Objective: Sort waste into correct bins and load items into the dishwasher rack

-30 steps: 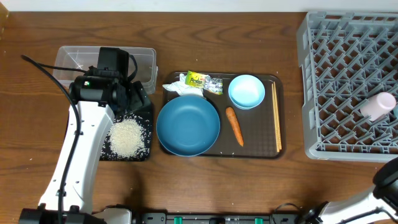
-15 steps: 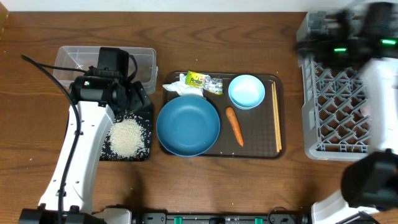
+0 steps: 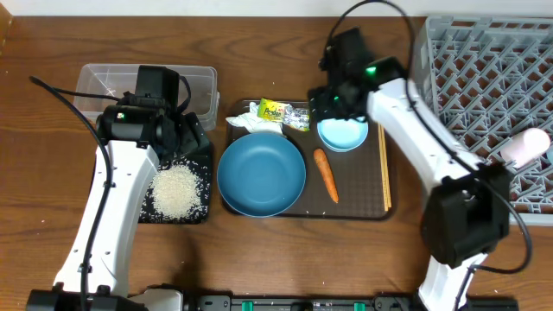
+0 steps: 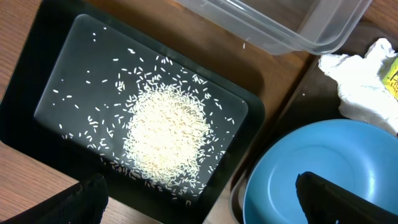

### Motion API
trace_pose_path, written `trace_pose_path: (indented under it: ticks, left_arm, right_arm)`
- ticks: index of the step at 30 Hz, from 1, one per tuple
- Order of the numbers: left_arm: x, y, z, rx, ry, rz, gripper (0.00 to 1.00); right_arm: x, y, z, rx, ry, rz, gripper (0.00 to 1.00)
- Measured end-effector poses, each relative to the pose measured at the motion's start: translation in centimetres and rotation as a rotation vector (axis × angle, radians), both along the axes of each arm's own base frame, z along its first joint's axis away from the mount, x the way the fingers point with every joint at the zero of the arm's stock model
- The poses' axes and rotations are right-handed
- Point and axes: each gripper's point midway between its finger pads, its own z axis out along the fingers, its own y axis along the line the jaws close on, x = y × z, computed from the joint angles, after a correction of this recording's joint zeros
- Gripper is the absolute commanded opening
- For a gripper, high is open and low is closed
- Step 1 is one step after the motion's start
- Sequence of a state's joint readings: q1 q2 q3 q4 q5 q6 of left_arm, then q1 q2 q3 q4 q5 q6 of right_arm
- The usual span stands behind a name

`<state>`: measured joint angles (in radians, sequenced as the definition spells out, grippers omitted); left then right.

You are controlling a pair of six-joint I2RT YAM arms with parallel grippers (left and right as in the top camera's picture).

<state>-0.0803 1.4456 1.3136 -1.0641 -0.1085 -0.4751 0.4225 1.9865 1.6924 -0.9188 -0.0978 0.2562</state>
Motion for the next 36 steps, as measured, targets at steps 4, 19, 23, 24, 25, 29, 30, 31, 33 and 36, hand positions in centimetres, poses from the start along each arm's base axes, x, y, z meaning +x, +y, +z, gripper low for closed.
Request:
trace_pose_path:
  ticks: [4,19,23,24,25,29,30,31,33,36]
  left_arm:
    - [0.0,0.0,0.0,0.0,0.0,0.0,0.99]
    - [0.0,0.0,0.0,0.0,0.0,0.0,0.99]
    - [0.0,0.0,0.0,0.0,0.0,0.0,0.99]
    - [0.0,0.0,0.0,0.0,0.0,0.0,0.99]
    - [0.0,0.0,0.0,0.0,0.0,0.0,0.99]
    - [0.0,0.0,0.0,0.0,0.0,0.0,0.99]
    - [0.0,0.0,0.0,0.0,0.0,0.0,0.99]
    - [0.0,0.0,0.0,0.0,0.0,0.0,0.99]
    - [0.0,0.0,0.0,0.0,0.0,0.0,0.99]
    - [0.0,0.0,0.0,0.0,0.0,0.0,0.99]
  right_arm:
    - [-0.6,0.9,-2.3,-0.045,0.037,0.008,0.7]
    - [-1.9,-0.2,-9.6,-0.187,0.18,-0.023,0.46]
    - [-2.1,-0.4,-9.6,-0.195,0.185,-0.028,0.4]
    - [-2.1,-0.4,-9.6,-0.196,0.185,-0.029,0.4]
    - [-2.1,-0.4,-9.6,-0.196,0.185,-0.029,0.39]
    - [-2.2,-0.5,-9.5,-0.198,0.19,-0.031,0.17]
    - [-2.2,-0.6,-9.4,-0.198,0.19,-0.033,0.14]
    - [-2.2,-0.7,-9.1,-0.197,0.187,-0.038,0.07]
    - [-2.0,-0.7,-8.4,-0.19,0.172,-0.038,0.01]
    - [-1.5,-1.0,-6.0,-0.163,0.129,-0.058,0.01]
